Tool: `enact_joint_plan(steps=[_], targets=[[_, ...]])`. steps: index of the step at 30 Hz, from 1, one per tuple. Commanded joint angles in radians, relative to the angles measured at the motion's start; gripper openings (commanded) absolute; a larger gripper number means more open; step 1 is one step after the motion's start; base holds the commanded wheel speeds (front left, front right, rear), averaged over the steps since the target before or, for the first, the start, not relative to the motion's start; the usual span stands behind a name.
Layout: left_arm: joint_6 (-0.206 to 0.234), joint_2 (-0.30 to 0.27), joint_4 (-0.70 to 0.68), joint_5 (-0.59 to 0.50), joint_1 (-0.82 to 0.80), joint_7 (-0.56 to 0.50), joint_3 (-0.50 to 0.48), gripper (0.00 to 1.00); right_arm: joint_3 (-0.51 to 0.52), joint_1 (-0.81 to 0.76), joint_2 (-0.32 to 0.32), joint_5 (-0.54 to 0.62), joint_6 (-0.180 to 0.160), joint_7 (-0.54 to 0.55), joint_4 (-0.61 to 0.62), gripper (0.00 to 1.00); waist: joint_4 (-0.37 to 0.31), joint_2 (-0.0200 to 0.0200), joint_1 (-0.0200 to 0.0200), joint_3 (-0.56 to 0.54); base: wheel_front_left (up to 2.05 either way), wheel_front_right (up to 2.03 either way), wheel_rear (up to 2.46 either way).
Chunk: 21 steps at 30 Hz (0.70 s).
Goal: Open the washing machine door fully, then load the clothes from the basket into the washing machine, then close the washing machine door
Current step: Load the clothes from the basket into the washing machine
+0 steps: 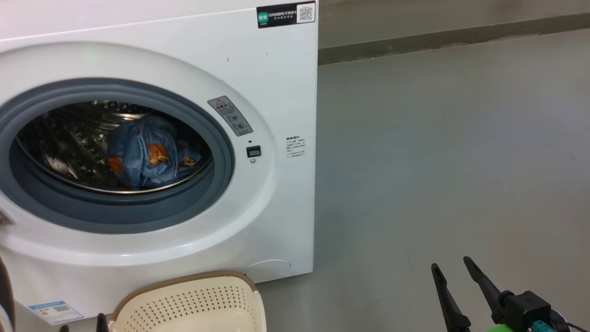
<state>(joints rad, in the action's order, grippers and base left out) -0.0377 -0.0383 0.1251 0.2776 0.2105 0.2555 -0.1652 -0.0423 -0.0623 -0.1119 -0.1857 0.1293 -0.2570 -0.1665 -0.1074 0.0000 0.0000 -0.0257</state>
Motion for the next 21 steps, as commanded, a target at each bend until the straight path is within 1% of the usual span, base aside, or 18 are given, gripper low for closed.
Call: enact_joint_plan(steps=[1, 9, 21], targets=[[-0.003, -0.012, -0.035, 0.003, -0.013, 0.006, -0.03, 1.0, -0.022, 0.01, -0.014, 0.006, 0.001, -0.005, 0.022, 1.0, -0.005, 0.0, 0.0, -0.002, 0.0, 0.0, 0.0], [-0.001, -0.012, -0.071, 0.016, 0.016, 0.006, -0.015, 1.0, -0.018, 0.0, -0.015, 0.007, 0.001, -0.005, 0.021, 1.0, -0.013, 0.0, 0.0, -0.004, 0.0, 0.0, 0.0], [0.007, -0.012, -0.095, 0.024, 0.023, 0.006, 0.002, 1.0, -0.007, -0.011, -0.007, 0.009, 0.001, -0.005, 0.017, 1.0, 0.002, 0.0, 0.0, -0.004, 0.0, 0.0, 0.0]])
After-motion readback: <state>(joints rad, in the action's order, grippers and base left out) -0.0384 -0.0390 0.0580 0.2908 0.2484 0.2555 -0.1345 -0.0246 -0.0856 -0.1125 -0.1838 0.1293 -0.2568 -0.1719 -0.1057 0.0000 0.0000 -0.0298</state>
